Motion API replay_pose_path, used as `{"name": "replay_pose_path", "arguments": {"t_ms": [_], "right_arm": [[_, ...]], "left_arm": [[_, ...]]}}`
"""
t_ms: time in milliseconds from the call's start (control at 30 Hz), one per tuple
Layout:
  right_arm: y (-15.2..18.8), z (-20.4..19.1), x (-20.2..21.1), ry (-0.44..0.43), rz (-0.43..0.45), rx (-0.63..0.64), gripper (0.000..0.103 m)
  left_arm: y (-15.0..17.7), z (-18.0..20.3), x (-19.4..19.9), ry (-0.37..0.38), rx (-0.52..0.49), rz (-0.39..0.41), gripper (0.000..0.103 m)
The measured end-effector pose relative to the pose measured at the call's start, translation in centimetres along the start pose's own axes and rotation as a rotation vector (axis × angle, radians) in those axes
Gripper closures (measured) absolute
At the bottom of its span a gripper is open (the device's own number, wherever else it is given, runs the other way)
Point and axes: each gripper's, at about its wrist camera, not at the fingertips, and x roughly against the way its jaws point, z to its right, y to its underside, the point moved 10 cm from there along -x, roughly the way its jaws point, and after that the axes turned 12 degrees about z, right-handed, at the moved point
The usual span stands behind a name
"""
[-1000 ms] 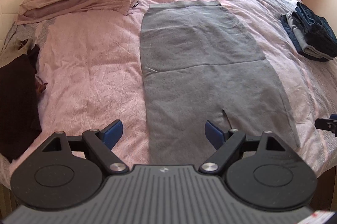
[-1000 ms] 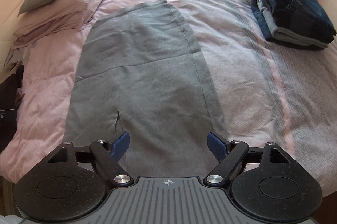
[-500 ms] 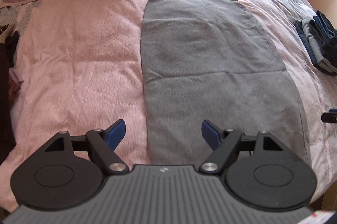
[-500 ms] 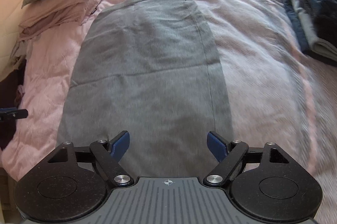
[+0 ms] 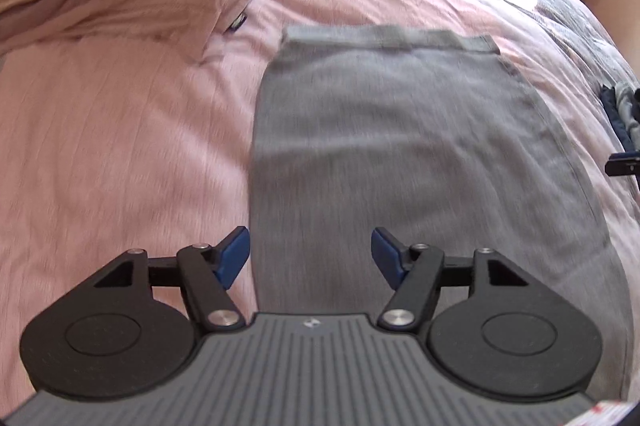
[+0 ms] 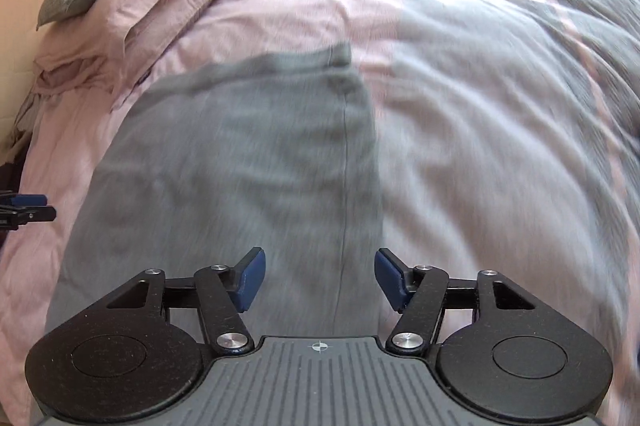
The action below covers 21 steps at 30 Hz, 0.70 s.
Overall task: Fold clothes
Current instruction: 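Move both tools down to the hem of the grey skirt, then grasp the skirt hem with the left gripper while the right gripper grasps it too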
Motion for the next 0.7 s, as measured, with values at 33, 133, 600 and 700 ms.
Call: {"name": "replay_pose_path", "arguments": {"t_ms": [33,133,600,700], "right_arm": [[-1.1,0.4,-1.2,-0.010,0.006,0.009,0.046],[-4.3,1.0,-4.6,-0.040,0.035,0.020,0.047],[-11.8,4.4,-17.4,-0.009,0.080,-0.074,0.048],[-11.6,4.7,-18.8,-0.040,0.062,-0.124,0.073]], "left_arm": [[-1.1,0.0,-1.3,0.007,-0.011,0.013,0.040],[-4.4,0.0,-5.0,0.031,-0.007,0.046,0.040],[-12.3,-3.3,-18.1,0.067,0.075,0.070,0.055],[-12.2,-3.4,-19.7,0.094,0.125,0.035,0.064]]}}
